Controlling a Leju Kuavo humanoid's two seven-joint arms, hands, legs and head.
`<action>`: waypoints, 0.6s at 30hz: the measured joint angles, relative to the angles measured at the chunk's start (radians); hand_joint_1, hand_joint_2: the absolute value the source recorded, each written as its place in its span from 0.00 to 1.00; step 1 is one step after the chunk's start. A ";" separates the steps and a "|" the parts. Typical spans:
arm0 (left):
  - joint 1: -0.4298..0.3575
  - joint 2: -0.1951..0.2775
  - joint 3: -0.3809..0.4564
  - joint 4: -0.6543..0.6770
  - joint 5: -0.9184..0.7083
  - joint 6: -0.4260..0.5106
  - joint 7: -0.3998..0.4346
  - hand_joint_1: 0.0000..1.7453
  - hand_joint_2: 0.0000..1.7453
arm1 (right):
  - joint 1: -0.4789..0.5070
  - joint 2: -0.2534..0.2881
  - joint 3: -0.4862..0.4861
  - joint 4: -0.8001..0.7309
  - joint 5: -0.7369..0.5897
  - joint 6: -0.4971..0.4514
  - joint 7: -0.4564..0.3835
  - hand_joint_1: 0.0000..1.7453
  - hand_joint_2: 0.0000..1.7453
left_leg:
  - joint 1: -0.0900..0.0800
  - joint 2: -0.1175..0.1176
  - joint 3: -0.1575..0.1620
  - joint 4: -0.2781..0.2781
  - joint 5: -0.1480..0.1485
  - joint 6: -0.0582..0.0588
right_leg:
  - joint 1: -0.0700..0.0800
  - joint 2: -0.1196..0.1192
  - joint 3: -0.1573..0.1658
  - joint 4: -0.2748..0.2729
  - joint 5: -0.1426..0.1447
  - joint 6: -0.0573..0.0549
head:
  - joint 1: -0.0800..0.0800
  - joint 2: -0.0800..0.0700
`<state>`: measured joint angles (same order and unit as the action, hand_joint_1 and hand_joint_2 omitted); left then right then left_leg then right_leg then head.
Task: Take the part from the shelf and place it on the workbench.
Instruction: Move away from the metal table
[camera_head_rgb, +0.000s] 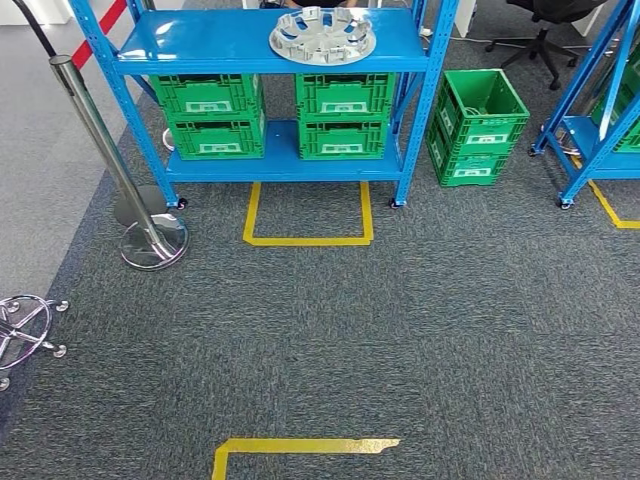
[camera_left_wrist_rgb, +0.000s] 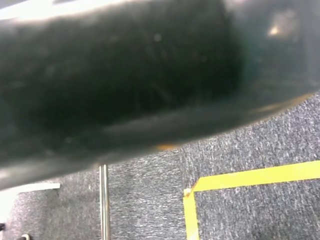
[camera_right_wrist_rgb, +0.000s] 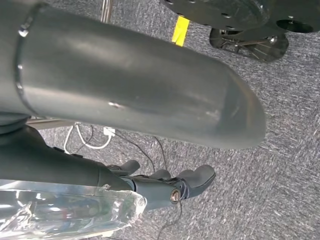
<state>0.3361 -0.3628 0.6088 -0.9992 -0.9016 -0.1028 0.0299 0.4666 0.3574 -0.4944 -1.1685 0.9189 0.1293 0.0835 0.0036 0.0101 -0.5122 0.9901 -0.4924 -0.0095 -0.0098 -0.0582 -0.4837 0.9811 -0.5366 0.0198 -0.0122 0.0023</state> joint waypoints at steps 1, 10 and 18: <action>0.000 0.000 0.000 0.000 0.000 0.001 0.001 0.00 0.00 | 0.001 0.000 0.000 0.000 0.000 0.001 0.000 0.00 0.00 | 0.000 0.000 0.000 0.000 0.000 0.000 | 0.000 0.000 0.000 0.000 0.000 0.000 | 0.000 0.000; 0.000 0.000 0.000 0.000 0.001 0.011 0.008 0.00 0.00 | 0.002 0.000 0.000 0.000 0.007 0.003 0.001 0.00 0.00 | 0.000 0.000 0.000 0.000 0.000 0.000 | 0.000 0.000 0.000 0.000 0.000 0.000 | 0.000 0.000; 0.000 0.000 0.000 0.000 0.001 0.015 0.008 0.00 0.00 | 0.002 0.000 0.000 0.000 0.015 0.003 -0.004 0.00 0.00 | -0.001 0.000 0.000 0.001 -0.001 0.002 | -0.001 0.000 0.000 -0.001 0.001 0.001 | 0.000 0.000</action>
<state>0.3365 -0.3629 0.6088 -0.9991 -0.9008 -0.0875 0.0381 0.4689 0.3574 -0.4944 -1.1685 0.9340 0.1326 0.0796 0.0023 0.0101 -0.5123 0.9911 -0.4937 -0.0078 -0.0113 -0.0585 -0.4833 0.9801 -0.5359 0.0209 -0.0123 0.0023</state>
